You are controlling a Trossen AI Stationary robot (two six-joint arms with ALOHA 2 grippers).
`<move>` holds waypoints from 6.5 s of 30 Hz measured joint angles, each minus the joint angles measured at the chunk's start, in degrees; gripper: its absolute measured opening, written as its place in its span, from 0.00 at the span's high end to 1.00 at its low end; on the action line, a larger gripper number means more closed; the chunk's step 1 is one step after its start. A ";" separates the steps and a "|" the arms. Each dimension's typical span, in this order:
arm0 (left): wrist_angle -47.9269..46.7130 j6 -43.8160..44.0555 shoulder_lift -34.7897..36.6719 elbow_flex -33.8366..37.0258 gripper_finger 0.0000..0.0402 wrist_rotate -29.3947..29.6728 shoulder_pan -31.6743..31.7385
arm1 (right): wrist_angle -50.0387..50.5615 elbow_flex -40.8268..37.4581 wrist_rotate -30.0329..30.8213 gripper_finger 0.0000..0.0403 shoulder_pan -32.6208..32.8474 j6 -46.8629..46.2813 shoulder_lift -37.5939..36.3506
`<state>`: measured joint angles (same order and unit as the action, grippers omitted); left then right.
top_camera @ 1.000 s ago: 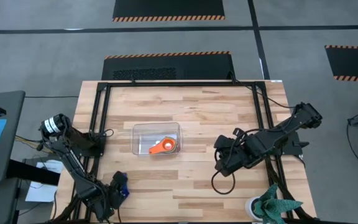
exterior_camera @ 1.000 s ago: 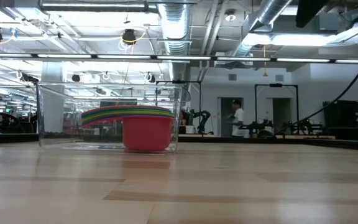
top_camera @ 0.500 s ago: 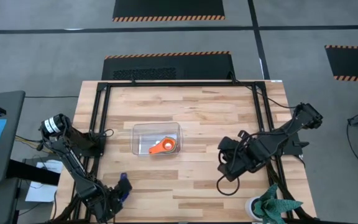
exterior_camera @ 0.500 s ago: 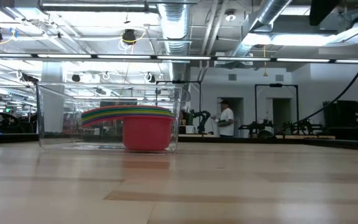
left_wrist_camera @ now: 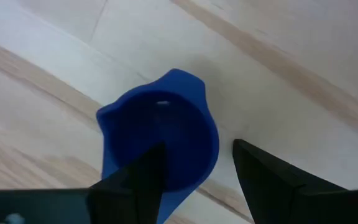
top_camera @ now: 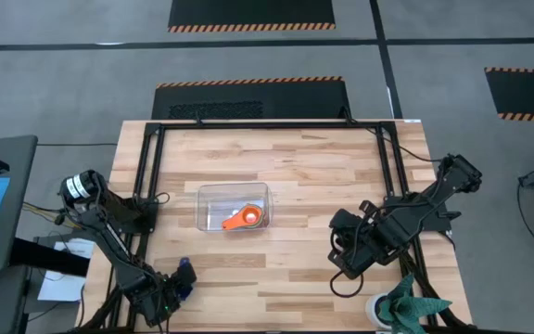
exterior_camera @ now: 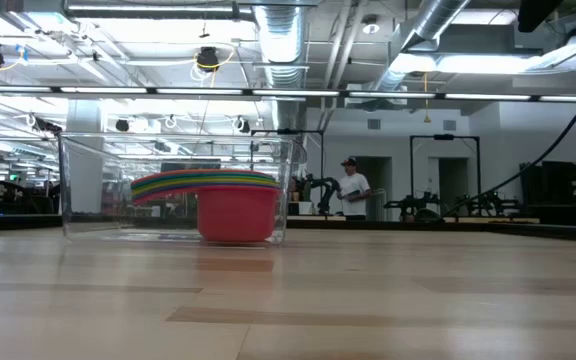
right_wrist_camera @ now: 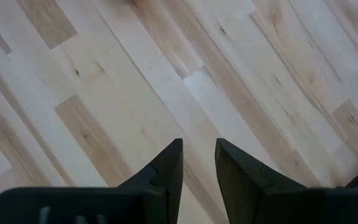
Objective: Nest measuring cups in basket
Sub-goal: Stack the dark blue measuring cup on top of the orange measuring cup in the transparent bin, then return to Home Position
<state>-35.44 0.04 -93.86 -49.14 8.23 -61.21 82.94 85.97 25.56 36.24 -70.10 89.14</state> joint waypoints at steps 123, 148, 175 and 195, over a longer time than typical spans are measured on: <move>-33.83 13.80 -5.71 -36.84 0.89 -47.13 53.39 | -7.64 1.51 -9.51 0.71 -4.81 45.73 -5.92; 22.08 30.63 68.86 19.28 0.89 -9.94 48.84 | -79.65 -37.04 -26.70 0.71 -19.84 64.18 -32.46; 28.92 23.05 76.90 30.10 0.89 -5.60 48.87 | -104.91 -69.87 -31.12 0.71 -32.60 59.24 -54.73; 44.86 22.71 93.81 48.45 0.89 -4.39 49.49 | -106.72 -85.46 -28.23 0.71 -33.05 58.98 -75.19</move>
<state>9.42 22.74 -0.05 -0.69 3.84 -11.72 -23.79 0.51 -2.67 3.19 -11.11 13.96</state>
